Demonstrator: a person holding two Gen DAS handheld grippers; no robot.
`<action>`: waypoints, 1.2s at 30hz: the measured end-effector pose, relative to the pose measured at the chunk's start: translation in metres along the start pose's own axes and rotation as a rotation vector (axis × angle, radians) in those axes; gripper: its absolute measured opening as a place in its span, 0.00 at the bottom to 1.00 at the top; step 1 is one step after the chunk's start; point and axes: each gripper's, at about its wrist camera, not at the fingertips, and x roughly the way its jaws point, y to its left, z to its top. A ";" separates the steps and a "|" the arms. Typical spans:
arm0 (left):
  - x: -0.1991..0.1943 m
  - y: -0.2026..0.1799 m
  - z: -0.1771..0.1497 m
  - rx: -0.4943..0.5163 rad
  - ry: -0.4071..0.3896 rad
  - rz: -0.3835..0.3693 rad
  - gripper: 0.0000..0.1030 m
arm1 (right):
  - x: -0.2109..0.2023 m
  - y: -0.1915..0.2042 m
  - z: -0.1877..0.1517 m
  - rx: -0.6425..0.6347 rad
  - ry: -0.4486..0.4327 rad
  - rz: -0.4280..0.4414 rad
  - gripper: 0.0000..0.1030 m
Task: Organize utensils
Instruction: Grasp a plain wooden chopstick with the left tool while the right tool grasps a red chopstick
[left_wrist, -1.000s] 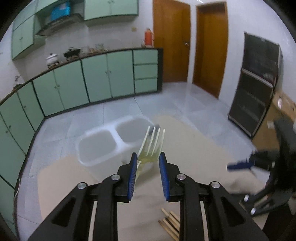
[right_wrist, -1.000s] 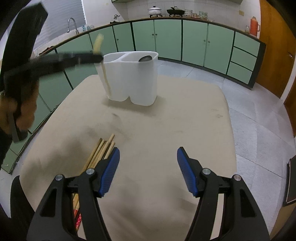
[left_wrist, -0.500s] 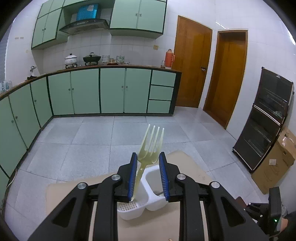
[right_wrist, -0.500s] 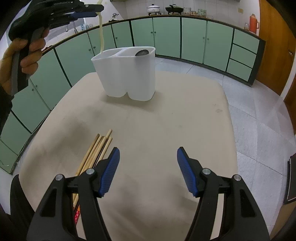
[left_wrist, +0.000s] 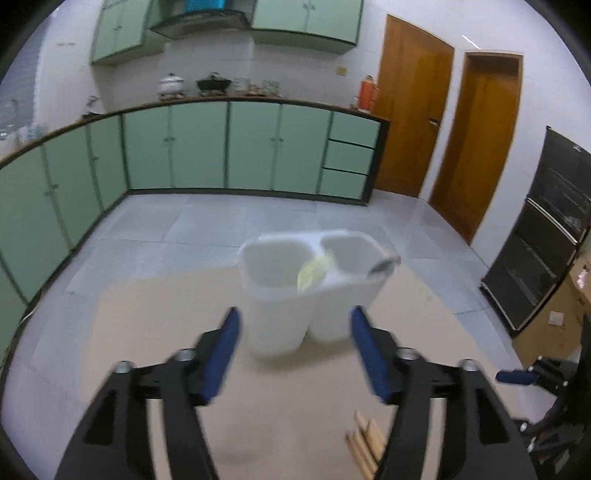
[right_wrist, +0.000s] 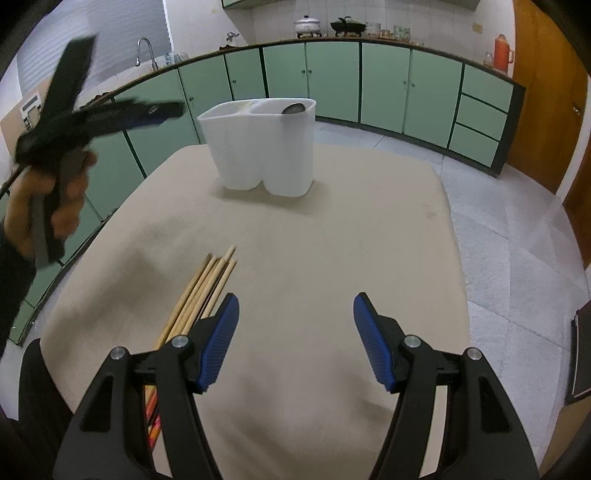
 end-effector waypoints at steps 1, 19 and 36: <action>-0.015 0.000 -0.013 -0.012 -0.021 0.024 0.78 | -0.004 0.003 -0.006 0.003 -0.004 0.003 0.61; -0.154 -0.079 -0.235 0.010 0.069 0.111 0.89 | -0.024 0.106 -0.151 -0.076 -0.008 0.003 0.62; -0.120 -0.106 -0.262 0.102 0.177 0.043 0.69 | -0.011 0.091 -0.135 -0.105 -0.055 0.002 0.57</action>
